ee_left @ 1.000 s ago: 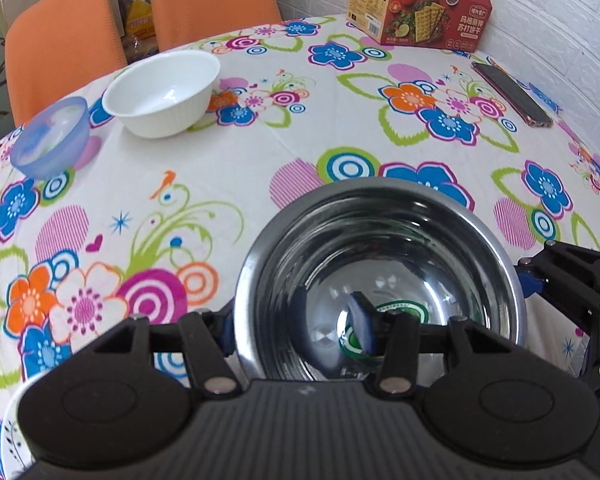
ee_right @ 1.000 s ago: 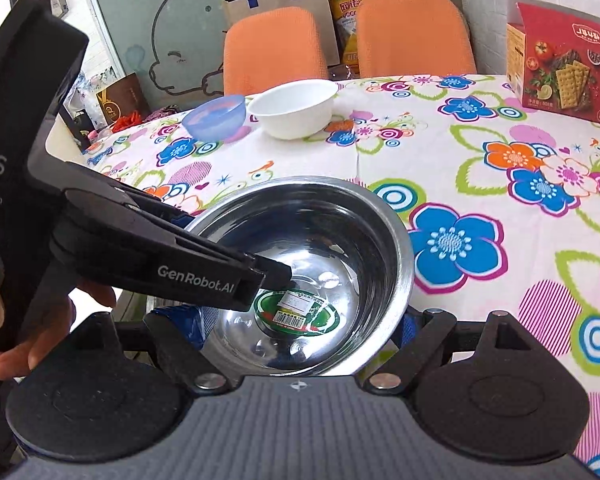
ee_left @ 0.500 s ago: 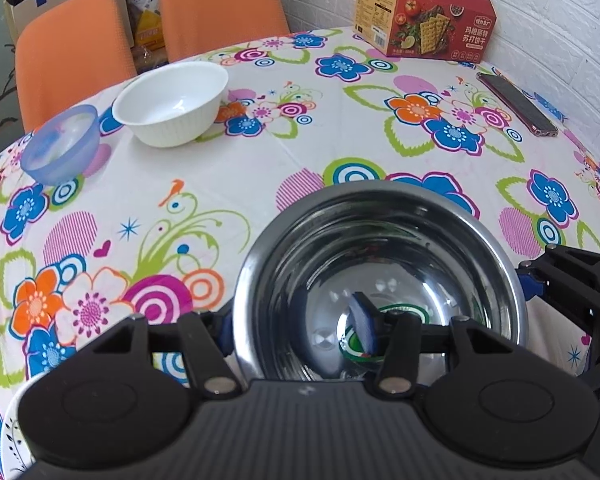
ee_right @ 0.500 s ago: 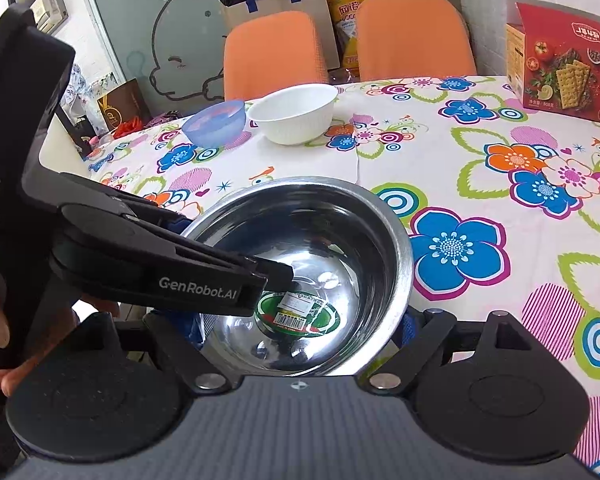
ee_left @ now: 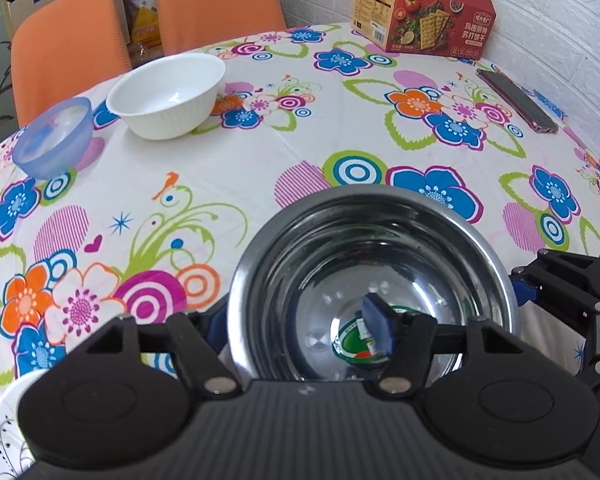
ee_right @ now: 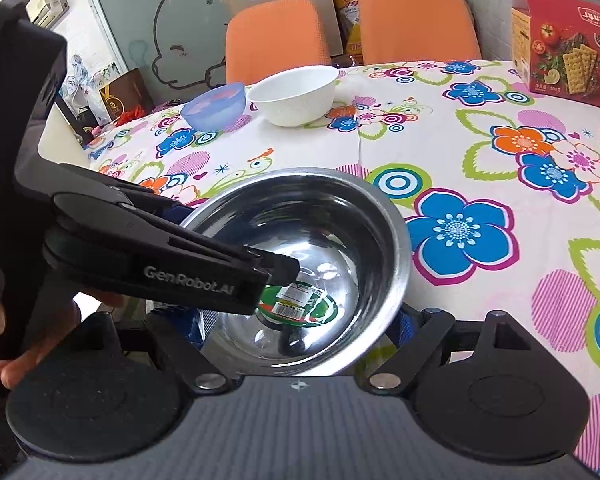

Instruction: Organize plates and bowls

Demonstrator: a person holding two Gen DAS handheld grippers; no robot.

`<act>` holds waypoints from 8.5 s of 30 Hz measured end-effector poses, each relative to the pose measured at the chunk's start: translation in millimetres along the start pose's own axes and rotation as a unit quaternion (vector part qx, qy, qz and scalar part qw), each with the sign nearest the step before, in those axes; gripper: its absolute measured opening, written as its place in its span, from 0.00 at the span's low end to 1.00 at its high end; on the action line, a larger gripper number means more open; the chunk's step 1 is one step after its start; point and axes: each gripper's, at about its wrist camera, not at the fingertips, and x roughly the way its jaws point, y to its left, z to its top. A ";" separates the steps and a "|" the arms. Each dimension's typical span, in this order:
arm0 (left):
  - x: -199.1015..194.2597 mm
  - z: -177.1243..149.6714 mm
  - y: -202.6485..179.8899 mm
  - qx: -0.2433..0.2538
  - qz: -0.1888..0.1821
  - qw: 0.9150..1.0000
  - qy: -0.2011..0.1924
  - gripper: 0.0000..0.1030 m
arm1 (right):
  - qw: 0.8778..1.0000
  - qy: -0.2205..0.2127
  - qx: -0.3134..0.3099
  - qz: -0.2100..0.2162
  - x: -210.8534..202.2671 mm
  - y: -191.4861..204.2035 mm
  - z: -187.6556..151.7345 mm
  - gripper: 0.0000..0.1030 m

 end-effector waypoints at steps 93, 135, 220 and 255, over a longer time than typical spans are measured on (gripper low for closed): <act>123.3 186.7 152.9 0.092 0.042 0.995 -0.016 0.75 | 0.975 0.008 -0.221 0.025 176.9 -7.1 167.9 0.70; -38.1 25.7 -18.1 0.121 -0.020 0.990 -0.075 0.75 | 0.965 -0.033 -0.258 -0.034 -30.9 43.7 24.3 0.71; 55.3 124.3 273.6 -0.096 0.093 0.990 -0.046 0.75 | 0.950 0.038 -0.302 0.074 207.0 88.8 187.2 0.71; -46.5 123.0 169.1 -0.057 0.076 0.985 -0.147 0.47 | 0.936 -0.095 -0.336 0.049 74.6 101.1 170.3 0.69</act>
